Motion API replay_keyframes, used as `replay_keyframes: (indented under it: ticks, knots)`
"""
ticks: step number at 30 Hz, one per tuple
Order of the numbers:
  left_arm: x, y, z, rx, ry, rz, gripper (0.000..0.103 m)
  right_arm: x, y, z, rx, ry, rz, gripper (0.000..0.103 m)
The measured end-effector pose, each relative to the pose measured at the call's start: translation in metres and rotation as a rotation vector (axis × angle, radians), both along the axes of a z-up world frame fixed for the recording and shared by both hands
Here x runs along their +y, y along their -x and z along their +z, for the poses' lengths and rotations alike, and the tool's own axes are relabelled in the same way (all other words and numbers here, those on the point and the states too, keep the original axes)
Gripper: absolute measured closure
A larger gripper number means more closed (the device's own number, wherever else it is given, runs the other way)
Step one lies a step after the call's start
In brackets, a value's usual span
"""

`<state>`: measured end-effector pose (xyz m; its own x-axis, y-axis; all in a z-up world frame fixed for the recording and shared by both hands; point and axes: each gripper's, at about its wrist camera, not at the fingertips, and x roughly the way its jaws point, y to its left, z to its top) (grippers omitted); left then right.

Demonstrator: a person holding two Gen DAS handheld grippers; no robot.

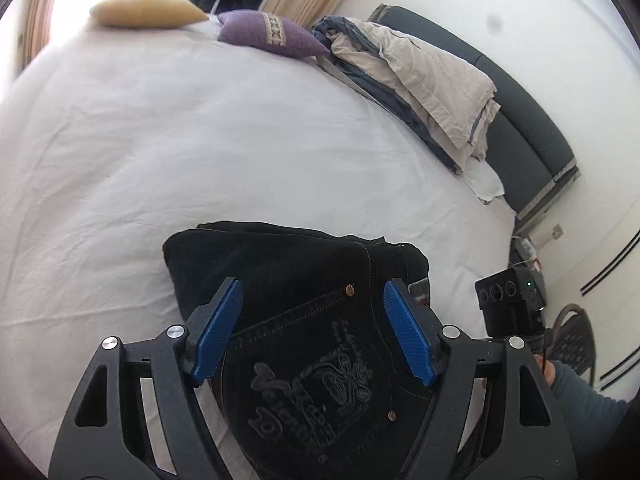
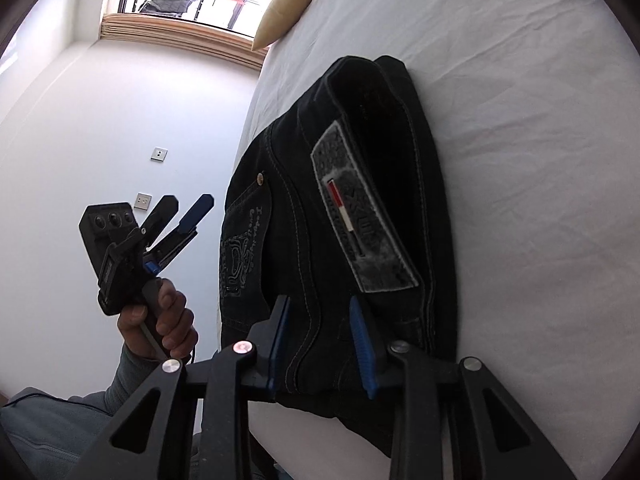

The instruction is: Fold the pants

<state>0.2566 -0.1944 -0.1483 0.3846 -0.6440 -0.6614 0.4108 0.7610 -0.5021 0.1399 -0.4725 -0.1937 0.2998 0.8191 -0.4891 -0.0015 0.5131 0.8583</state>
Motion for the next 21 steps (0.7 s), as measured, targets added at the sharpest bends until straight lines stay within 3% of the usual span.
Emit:
replay_keyframes:
  ticks: [2, 7, 11, 14, 17, 19, 20, 21]
  knots:
    - [0.005, -0.012, -0.021, 0.056, 0.041, -0.014, 0.033, -0.003, 0.001, -0.004, 0.001, -0.004, -0.003, 0.071]
    - [0.013, 0.029, -0.035, 0.018, 0.073, -0.043, 0.033, -0.007, 0.004, -0.009, 0.013, -0.013, -0.039, 0.079]
    - [0.014, 0.079, -0.045, -0.015, 0.019, -0.054, 0.033, -0.008, 0.006, -0.014, 0.034, -0.003, -0.066, 0.094]
    - [0.015, 0.117, -0.040, -0.049, -0.023, -0.076, 0.031, -0.008, 0.009, -0.012, 0.027, -0.001, -0.083, 0.095]
    - [0.014, 0.152, -0.040, -0.023, -0.035, -0.112, 0.031, -0.007, 0.012, -0.009, 0.021, 0.009, -0.093, 0.094]
    - [0.016, 0.171, -0.045, -0.016, -0.075, -0.129, 0.030, -0.007, 0.014, 0.000, 0.009, 0.041, -0.083, 0.093]
    - [0.019, 0.175, -0.048, 0.010, -0.083, -0.142, 0.030, -0.007, 0.016, 0.009, -0.011, 0.045, -0.075, 0.083]
    - [0.024, 0.176, -0.049, 0.037, -0.071, -0.138, 0.030, -0.009, 0.018, 0.021, -0.045, 0.037, -0.074, 0.064]
